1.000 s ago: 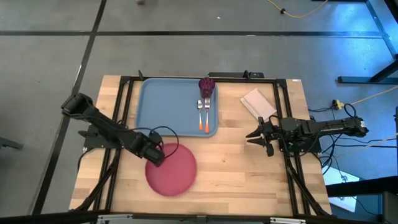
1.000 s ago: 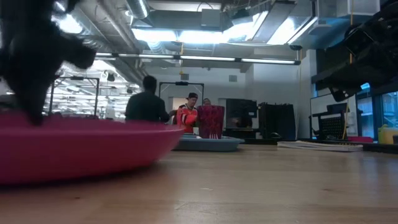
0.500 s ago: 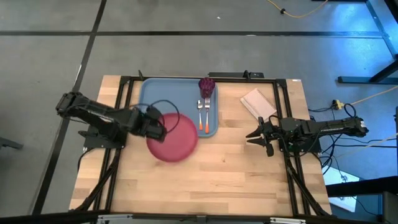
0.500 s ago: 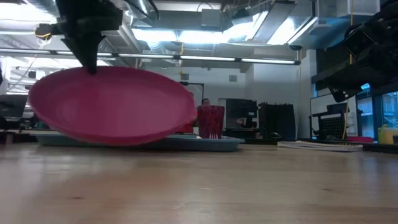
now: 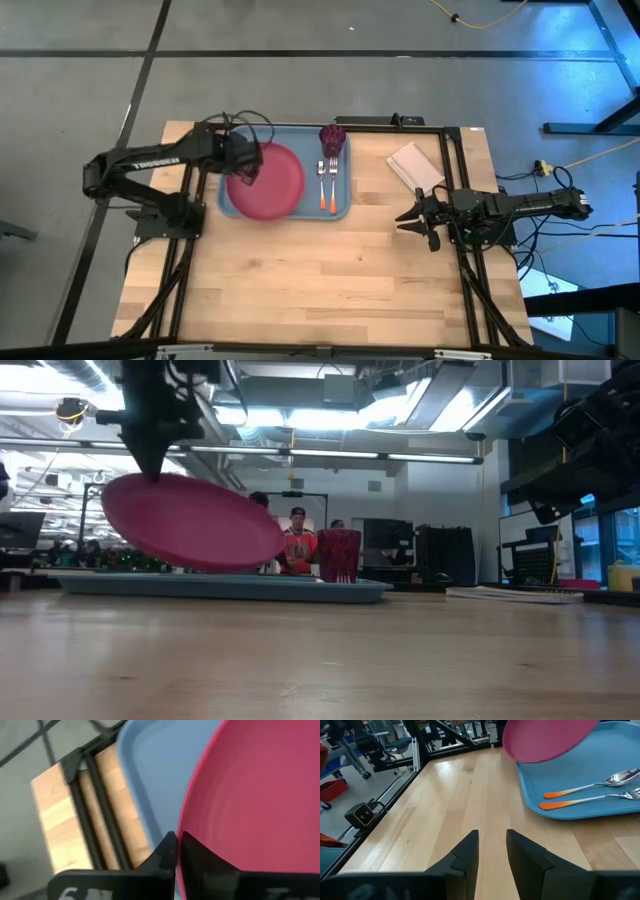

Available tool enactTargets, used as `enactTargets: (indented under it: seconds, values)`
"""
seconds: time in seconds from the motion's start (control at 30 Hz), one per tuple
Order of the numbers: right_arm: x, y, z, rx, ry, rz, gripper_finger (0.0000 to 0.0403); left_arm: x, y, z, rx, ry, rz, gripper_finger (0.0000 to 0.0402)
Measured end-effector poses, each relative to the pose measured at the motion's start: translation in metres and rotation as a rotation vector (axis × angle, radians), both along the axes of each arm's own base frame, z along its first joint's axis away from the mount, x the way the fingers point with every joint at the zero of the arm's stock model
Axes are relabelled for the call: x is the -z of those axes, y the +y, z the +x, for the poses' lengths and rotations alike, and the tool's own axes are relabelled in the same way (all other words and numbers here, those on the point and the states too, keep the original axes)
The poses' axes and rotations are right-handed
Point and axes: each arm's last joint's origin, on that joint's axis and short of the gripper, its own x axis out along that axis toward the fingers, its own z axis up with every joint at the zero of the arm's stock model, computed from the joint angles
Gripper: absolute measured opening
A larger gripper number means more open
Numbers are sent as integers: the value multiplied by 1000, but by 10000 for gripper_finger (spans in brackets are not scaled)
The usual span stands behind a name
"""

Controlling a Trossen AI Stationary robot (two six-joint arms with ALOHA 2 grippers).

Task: Pick and place plate/cup/fork/spoon on tray
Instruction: Put the pink plate on the blue tray

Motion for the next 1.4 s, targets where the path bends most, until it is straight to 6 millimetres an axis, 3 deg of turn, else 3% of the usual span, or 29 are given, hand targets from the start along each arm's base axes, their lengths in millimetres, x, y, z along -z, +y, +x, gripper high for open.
enactTargets:
  seconds: [0.27,0.57,0.83,1.4]
  values:
    - [0,0,0,0,1,2,104,16,46,10,-29,29,-31,1]
    - [0,0,0,0,1,2,104,41,75,23,-57,98,-61,1]
    - [0,0,0,1,1,2,104,56,87,29,-44,163,-68,25]
    - [0,0,0,0,1,3,104,57,93,24,-51,197,-63,38]
